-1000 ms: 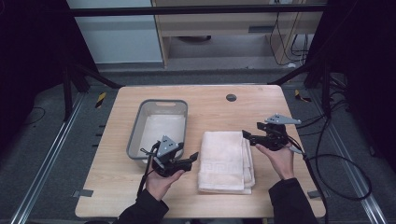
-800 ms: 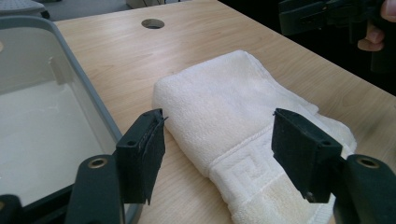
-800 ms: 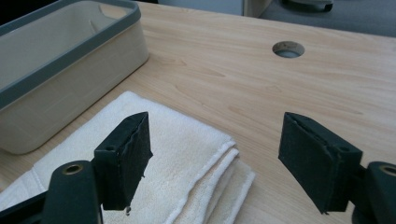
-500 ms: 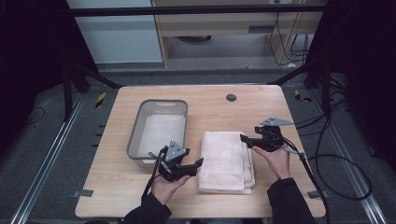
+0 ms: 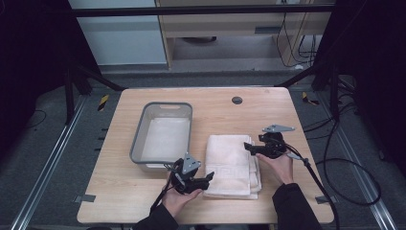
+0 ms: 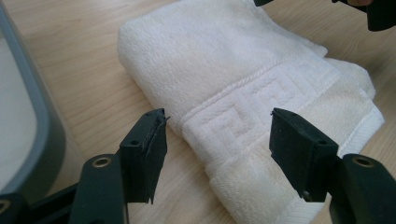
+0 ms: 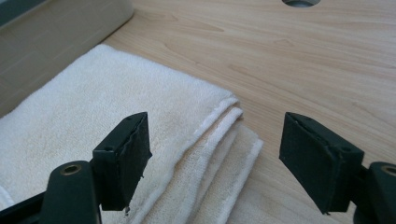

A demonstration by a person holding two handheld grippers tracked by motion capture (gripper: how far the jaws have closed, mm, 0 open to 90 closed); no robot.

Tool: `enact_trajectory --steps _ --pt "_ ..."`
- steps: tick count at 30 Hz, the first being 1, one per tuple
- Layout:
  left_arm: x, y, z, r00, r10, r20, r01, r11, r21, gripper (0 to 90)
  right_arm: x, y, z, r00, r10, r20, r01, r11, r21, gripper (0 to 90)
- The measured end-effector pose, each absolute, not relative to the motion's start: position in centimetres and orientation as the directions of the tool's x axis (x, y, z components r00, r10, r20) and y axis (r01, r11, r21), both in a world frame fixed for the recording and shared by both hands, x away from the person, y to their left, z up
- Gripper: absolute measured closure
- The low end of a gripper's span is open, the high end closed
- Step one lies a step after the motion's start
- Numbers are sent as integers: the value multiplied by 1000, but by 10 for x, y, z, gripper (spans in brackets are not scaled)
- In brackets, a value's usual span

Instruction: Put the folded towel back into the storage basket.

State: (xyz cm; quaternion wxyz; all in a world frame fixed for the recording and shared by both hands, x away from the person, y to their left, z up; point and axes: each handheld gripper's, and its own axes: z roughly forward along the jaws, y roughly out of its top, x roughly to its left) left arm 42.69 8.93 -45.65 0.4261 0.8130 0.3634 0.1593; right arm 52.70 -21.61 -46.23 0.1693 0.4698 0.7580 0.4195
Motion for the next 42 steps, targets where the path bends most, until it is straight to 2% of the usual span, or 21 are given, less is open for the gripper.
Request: enact_trajectory --steps 9,18,32,38,42 --pt "428 81 -472 677 734 -45 483 -397 780 364 530 -215 -474 -497 853 158 594 202 779 248" --pt "436 77 -488 659 746 -93 533 -376 758 320 532 -208 -486 -498 855 145 618 232 751 252" --pt "442 75 -498 652 746 -137 567 -360 741 311 537 -205 -495 -461 863 207 692 204 693 262" --pt "447 77 -501 646 739 -192 604 -341 720 318 537 -205 -495 -467 848 250 711 192 676 355" --pt "446 76 -500 657 727 -200 604 -348 717 379 538 -206 -496 -465 839 281 724 178 666 419"
